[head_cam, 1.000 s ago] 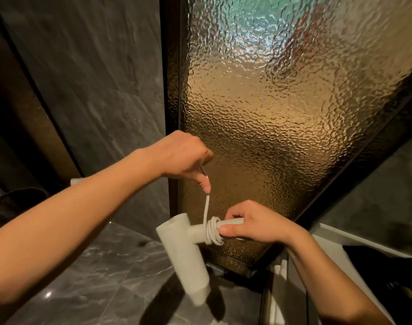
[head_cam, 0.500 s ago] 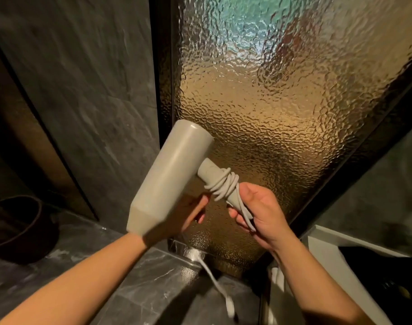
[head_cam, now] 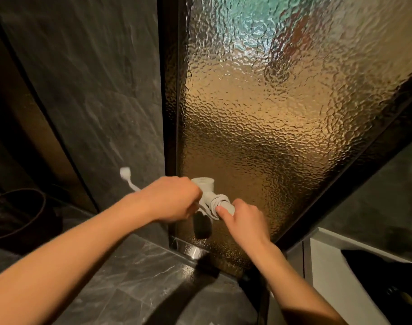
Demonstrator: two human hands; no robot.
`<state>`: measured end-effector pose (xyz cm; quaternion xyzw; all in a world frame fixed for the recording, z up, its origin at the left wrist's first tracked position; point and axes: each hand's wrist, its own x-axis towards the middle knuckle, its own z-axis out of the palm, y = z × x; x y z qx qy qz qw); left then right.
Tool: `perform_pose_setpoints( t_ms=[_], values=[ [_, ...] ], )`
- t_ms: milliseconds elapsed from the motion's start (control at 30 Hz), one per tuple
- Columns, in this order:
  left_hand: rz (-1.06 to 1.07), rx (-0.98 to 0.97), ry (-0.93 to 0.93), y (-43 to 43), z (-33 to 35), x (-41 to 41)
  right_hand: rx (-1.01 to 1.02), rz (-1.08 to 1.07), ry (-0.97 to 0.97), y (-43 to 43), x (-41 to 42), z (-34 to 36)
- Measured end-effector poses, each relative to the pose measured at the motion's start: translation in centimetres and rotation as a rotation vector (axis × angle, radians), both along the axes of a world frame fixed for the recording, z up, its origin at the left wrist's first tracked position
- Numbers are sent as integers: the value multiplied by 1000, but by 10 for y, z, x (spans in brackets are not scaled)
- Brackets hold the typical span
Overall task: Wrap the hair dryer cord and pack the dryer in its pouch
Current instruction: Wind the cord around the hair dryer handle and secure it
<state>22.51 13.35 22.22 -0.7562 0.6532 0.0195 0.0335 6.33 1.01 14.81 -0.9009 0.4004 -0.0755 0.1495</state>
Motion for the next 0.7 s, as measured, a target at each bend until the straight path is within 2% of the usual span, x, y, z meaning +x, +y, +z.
perform_pose_setpoints(
  t_ms=[67,133,233,333,400,533,633,700],
  values=[
    [-73,-33,-107,-6,19,15,2,101,84,-8,-2,-3],
    [-135,-74,-138,-16,31,28,127,191,85,-15,-6,-6],
    [-188,-146,-91,-35,34,45,409,312,-37,-19,-13,-2],
    [-206,-207,1,-48,29,61,606,467,-153,-17,-18,14],
    [-221,-229,150,-49,20,65,707,545,-249,-15,-22,25],
    [-185,-226,600,-45,-8,55,1066,586,-486,-12,-35,38],
    [-81,-150,917,-36,-44,34,1128,525,-676,-9,-41,44],
    [-9,-236,1022,-26,-69,12,1138,416,-807,-7,-43,46]
  ],
)
